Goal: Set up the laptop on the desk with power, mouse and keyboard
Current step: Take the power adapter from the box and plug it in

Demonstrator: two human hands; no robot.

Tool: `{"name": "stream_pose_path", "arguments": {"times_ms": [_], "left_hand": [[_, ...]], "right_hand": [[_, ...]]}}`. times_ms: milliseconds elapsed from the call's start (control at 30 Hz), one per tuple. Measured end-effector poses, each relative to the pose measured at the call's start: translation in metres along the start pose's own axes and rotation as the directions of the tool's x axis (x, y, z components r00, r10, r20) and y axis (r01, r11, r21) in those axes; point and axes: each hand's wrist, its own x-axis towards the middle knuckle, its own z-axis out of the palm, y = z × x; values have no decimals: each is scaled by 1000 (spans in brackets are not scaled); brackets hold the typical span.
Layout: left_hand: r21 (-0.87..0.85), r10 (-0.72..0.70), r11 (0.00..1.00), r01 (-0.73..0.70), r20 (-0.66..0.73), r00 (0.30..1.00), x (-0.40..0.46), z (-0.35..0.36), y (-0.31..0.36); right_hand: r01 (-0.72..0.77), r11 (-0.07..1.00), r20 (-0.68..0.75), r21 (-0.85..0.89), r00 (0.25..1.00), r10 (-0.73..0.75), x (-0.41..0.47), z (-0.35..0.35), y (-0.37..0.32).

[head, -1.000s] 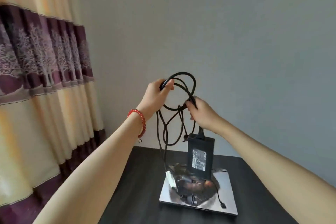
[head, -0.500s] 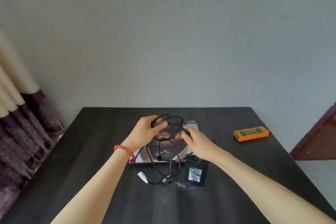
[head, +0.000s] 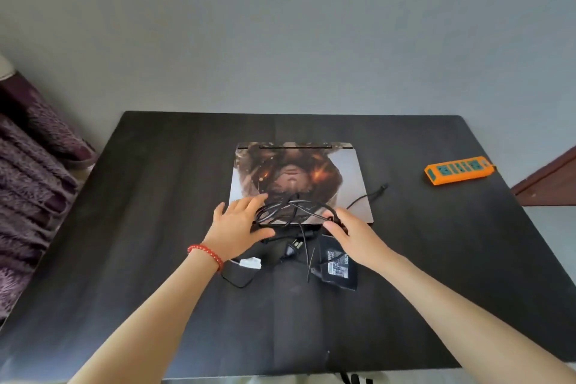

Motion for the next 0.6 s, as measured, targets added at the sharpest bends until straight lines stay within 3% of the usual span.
{"name": "stream_pose_path", "arguments": {"times_ms": [67,200,400,600], "left_hand": [[-52,82,996,-77,111,990,4,4,-1],[-105,182,980,-169,127,975,23,12,17],[-104,137,987,-122,151,979,53,51,73],[-92,289,957,-275,272,918,81,100,125]], "right_hand": [[-63,996,38,-67,997,65,11,0,6],[-188,969,39,-158,980,197,33,-12,25],[-414,907,65,-72,906,419,16,-36,97],[-694,691,142,202,719,681,-16,-48,170]]}}
